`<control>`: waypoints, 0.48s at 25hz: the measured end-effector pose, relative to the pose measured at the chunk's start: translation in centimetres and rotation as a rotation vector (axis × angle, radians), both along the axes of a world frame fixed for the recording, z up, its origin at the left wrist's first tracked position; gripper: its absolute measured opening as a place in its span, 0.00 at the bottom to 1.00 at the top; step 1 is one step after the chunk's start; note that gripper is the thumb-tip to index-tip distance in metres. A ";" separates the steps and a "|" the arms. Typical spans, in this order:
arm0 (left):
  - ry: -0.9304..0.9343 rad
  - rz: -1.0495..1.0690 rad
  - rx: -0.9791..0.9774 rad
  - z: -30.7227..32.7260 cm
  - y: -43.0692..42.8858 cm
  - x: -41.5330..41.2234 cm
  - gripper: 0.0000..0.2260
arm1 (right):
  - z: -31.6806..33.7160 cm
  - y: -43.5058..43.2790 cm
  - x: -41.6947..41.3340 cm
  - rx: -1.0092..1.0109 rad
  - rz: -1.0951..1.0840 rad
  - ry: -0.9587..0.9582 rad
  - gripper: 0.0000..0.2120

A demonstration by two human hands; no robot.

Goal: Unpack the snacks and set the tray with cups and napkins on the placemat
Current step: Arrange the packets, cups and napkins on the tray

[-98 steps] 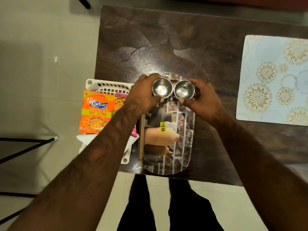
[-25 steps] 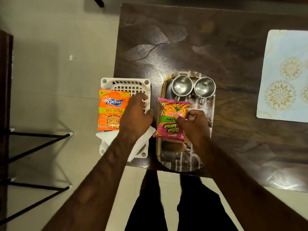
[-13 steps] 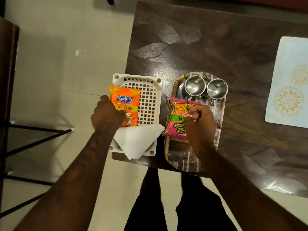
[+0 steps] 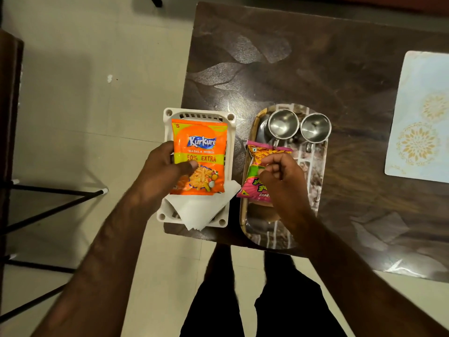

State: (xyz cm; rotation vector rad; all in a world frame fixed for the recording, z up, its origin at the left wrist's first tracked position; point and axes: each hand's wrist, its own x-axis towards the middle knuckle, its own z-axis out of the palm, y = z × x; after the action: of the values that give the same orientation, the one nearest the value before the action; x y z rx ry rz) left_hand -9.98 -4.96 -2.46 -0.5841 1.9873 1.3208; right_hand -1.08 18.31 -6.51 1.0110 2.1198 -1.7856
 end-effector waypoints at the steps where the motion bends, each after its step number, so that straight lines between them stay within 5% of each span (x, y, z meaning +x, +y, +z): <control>1: -0.028 -0.010 0.080 0.3 0.8 0.3 0.14 | 0.1 0.3 0.0 -0.082 -0.014 -0.009 0.10; 6: -0.126 -0.243 0.266 -0.2 6.3 1.9 0.15 | 0.2 2.7 0.6 -0.504 -0.101 -0.111 0.18; 12: -0.235 -0.981 0.252 -0.4 11.8 0.6 0.19 | 0.2 8.4 2.9 -0.486 0.016 -0.147 0.24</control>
State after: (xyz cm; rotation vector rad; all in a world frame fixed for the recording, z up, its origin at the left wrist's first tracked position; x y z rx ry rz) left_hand -9.42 6.89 -2.83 0.3335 1.5213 0.7952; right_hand 1.82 26.69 -6.35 0.9492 1.4942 -2.0056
